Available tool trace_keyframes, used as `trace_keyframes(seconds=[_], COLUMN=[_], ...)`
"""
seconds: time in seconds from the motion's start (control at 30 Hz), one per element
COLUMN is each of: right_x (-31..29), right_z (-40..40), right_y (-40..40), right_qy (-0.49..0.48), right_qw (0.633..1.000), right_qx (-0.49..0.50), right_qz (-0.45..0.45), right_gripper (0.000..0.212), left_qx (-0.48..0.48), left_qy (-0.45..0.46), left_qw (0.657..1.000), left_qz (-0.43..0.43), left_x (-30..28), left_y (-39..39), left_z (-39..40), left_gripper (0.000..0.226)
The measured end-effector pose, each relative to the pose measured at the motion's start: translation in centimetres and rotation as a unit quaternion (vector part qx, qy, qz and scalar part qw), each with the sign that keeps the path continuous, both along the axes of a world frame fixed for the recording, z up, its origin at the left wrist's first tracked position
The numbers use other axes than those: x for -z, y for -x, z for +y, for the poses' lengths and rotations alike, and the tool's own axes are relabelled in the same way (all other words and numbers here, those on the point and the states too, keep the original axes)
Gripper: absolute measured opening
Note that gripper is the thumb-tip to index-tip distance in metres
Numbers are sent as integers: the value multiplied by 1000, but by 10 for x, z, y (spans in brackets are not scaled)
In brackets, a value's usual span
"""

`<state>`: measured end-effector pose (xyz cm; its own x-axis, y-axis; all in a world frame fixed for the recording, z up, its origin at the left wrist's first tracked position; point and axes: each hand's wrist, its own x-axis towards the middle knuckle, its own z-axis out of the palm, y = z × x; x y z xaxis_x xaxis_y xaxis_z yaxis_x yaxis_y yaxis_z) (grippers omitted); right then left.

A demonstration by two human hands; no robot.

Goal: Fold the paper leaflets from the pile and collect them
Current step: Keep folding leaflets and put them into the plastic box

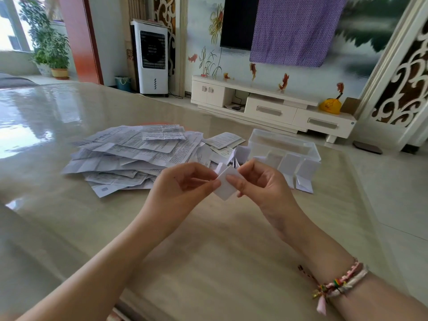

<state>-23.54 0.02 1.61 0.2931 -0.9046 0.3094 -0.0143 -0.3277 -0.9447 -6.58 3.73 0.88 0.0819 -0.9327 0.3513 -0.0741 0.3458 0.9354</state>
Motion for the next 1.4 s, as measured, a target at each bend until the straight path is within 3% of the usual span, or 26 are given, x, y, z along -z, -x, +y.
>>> trace_keyframes(seconds=[0.07,0.2,0.33,0.57,0.7,0.83,0.9,0.97,1.07,1.27,1.4], right_x=[2,2,0,0,2,2,1,-1,-2,-5,-6], right_z=[-2,-6,-4,-4,-5,-6,-6,-6,-9,-9,-9], right_y=[1,4,4,4,3,8,11,14,17,21,23], right_qy=[14,5,-7,14,38,62,65,79,92,23,-15], right_qw=[999,998,1000,1000,999,995,993,992,992,990,990], right_qx=[34,46,-9,-13,-16,-23,-42,-42,-6,-52,-49], right_qz=[37,52,21,13,28,71,85,89,88,131,129], right_gripper=[14,37,7,18,18,4,12,13,16,29,25], left_qx=[-7,-22,-18,2,-17,-25,-22,5,65,37,39], left_qy=[10,-8,-21,-38,-42,-48,-62,-95,-147,-167,-176], left_qw=[1000,1000,999,999,999,999,998,995,987,985,983], left_qz=[5,19,17,34,24,3,3,1,3,11,11], left_x=[0,-2,-2,-3,-4,-3,-3,-5,-7,-8,-5], left_y=[0,-2,-1,6,7,11,12,14,17,16,17], left_z=[-1,-2,-1,-4,-9,-12,-13,-13,-10,-11,-13], left_gripper=[13,29,31,8,6,9,8,2,16,15,16])
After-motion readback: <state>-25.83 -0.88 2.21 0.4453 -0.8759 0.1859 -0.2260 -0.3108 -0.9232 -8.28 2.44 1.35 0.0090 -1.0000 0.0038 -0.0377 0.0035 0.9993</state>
